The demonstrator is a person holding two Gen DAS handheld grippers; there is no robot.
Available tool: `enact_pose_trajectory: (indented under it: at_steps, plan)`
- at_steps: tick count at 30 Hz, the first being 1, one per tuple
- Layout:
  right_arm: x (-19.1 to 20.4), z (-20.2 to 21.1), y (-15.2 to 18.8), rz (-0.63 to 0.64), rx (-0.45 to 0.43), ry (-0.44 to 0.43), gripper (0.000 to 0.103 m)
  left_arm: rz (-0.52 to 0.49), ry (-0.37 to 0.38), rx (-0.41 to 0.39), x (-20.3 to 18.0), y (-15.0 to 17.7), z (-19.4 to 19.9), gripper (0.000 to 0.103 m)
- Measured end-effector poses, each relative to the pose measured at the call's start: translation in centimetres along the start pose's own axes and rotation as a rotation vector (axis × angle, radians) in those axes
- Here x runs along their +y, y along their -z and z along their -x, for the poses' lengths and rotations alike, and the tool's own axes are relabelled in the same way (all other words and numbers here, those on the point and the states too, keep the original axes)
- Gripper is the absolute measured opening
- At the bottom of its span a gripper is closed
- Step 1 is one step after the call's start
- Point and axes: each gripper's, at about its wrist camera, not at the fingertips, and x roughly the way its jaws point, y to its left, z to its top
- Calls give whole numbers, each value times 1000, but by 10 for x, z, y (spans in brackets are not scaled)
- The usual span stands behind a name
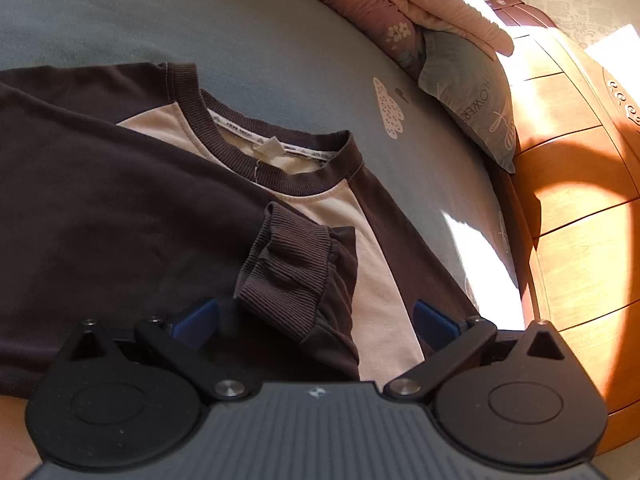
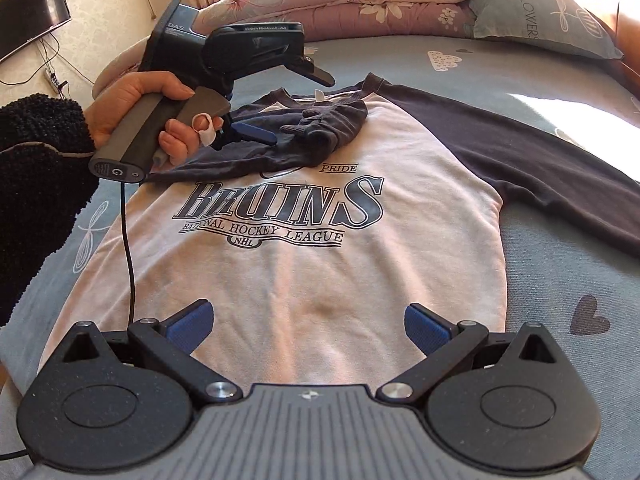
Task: Fold clothes
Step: 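Lay the sleeve across the body and open the left gripper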
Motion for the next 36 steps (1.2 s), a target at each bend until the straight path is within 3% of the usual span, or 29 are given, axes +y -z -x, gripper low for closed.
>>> enact_pose_trajectory:
  at_steps: [4,9,13,20,28,32,36]
  plan:
    - [-2,-2,0,-9,1,3,103,-17,130,12,-21,3,-10,102]
    - [0,-6,1,-3,16,8,103,-140,290,47,-81,9,-25,102]
    - [1,-11,2,7,36,17,103,-223,323,83,-112,27,-22,102]
    - [-4,-15,1,-10,49,23,103,-340,190,14,-104,40,57,102]
    - [1,-19,4,2,71,33,103,-331,-51,-148,-31,51,165,102]
    - [5,-33,9,30,120,66,103,-334,-149,-202,19,79,187,102]
    - [10,-45,16,83,144,129,103,-324,-144,-227,65,107,180,102]
